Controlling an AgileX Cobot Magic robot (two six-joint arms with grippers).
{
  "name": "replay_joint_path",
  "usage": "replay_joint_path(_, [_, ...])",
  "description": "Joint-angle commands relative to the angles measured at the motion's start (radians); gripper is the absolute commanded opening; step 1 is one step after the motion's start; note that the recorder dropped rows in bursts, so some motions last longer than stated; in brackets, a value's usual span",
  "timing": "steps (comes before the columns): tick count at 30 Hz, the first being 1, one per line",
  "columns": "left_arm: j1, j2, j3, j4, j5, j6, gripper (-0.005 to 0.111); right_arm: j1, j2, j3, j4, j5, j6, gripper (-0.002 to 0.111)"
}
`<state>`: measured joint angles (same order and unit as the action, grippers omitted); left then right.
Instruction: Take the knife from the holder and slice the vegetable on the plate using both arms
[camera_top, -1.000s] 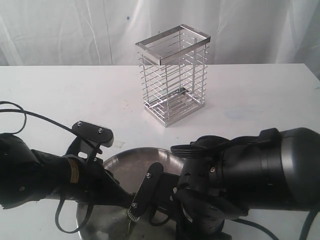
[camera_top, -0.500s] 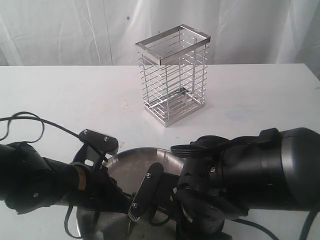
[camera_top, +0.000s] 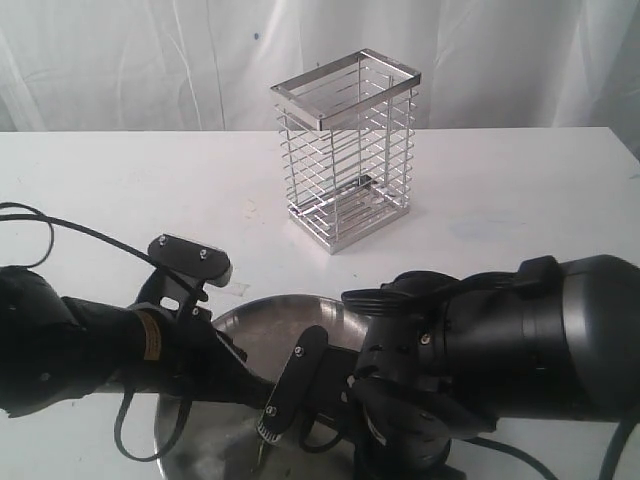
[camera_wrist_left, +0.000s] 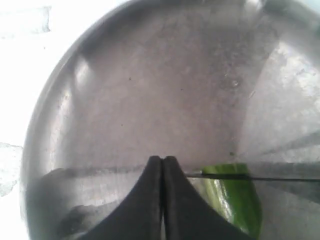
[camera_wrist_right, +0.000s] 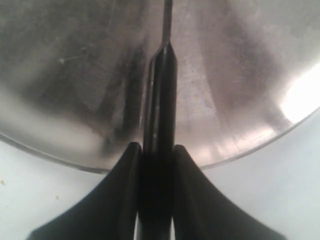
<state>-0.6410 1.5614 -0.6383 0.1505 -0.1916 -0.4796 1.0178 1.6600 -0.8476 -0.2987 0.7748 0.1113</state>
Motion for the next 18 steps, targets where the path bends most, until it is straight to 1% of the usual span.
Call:
replay_joint_path(1, [0.001,-0.053,0.008,0.000,0.028,0.012,0.000,-0.001,-0.004,-0.003,-0.003,0.012,-0.013,0.000])
replay_joint_path(7, [0.001,-0.001,0.008,0.000,0.023,0.008,0.000,-0.001,-0.004,-0.003,-0.003,0.012,-0.013,0.000])
replay_joint_path(14, [0.001,0.117,0.008,0.000,-0.093,-0.022,0.000,-0.001,-0.004,-0.003,-0.003,0.012,-0.016,0.000])
replay_joint_path(18, [0.001,0.191,0.008,0.000,-0.099,-0.021,0.000,-0.001,-0.004,-0.003,-0.003,0.016,-0.016,0.000])
